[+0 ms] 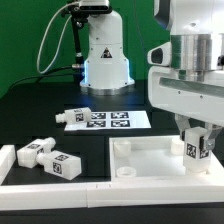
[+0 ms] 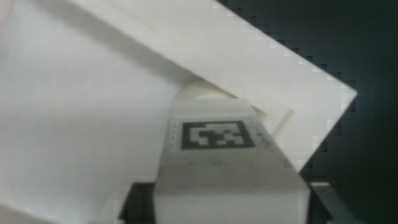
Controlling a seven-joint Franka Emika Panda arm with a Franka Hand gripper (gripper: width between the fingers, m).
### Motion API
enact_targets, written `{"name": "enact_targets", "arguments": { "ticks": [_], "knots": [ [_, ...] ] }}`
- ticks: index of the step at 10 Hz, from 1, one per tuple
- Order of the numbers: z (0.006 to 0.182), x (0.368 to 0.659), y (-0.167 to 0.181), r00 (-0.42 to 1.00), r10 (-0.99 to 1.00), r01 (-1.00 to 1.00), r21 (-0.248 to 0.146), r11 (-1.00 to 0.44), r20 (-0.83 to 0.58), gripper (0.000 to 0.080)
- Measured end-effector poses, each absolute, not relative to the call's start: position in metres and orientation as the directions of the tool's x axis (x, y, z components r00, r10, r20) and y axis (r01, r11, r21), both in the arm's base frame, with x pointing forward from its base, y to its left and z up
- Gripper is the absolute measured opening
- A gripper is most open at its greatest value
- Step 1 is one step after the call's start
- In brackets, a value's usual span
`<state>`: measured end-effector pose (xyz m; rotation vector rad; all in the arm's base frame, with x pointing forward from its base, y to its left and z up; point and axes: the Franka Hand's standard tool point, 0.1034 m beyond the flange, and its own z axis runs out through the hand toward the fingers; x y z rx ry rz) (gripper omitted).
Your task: Assemble one leg
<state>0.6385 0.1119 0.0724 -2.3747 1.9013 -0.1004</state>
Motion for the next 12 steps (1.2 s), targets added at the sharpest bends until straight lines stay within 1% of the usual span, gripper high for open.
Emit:
{"name": "enact_targets", "arguments": {
  "ticks": [1,2,3,4,5,6,7,8,10,12],
  "knots": [
    [0.0717,0.6381,0.1108,0.015,-0.996,-0.991,-0.131,-0.004,-0.086,0.0287],
    [0.0714,0.6381,0.1100,-0.036,-0.994,-0.991,-0.126,0.049,-0.103,0.0287],
    [0.0715,0.6381,0.1108,-0.026,-0.995,-0.991,-0.127,0.039,-0.099,0.0287],
    [0.0713,0.6381,0.1103,-0.008,-0.995,-0.991,-0.129,0.020,-0.097,0.0361],
    [0.0709,0.6375,0.1104,0.084,-0.994,-0.988,-0.132,-0.073,-0.074,0.0544],
    [0.0706,0.6367,0.1128,0.254,-0.967,-0.959,-0.135,-0.248,-0.035,0.0544],
    [0.0702,0.6363,0.1159,0.458,-0.889,-0.881,-0.138,-0.453,-0.002,0.0620],
    [0.0699,0.6361,0.1148,0.582,-0.813,-0.804,-0.140,-0.577,0.010,0.0643],
    [0.0696,0.6350,0.1152,0.628,-0.778,-0.770,-0.137,-0.624,0.017,0.0649],
    [0.0696,0.6354,0.1121,0.737,-0.674,-0.665,-0.123,-0.736,0.045,0.0649]
  ]
}}
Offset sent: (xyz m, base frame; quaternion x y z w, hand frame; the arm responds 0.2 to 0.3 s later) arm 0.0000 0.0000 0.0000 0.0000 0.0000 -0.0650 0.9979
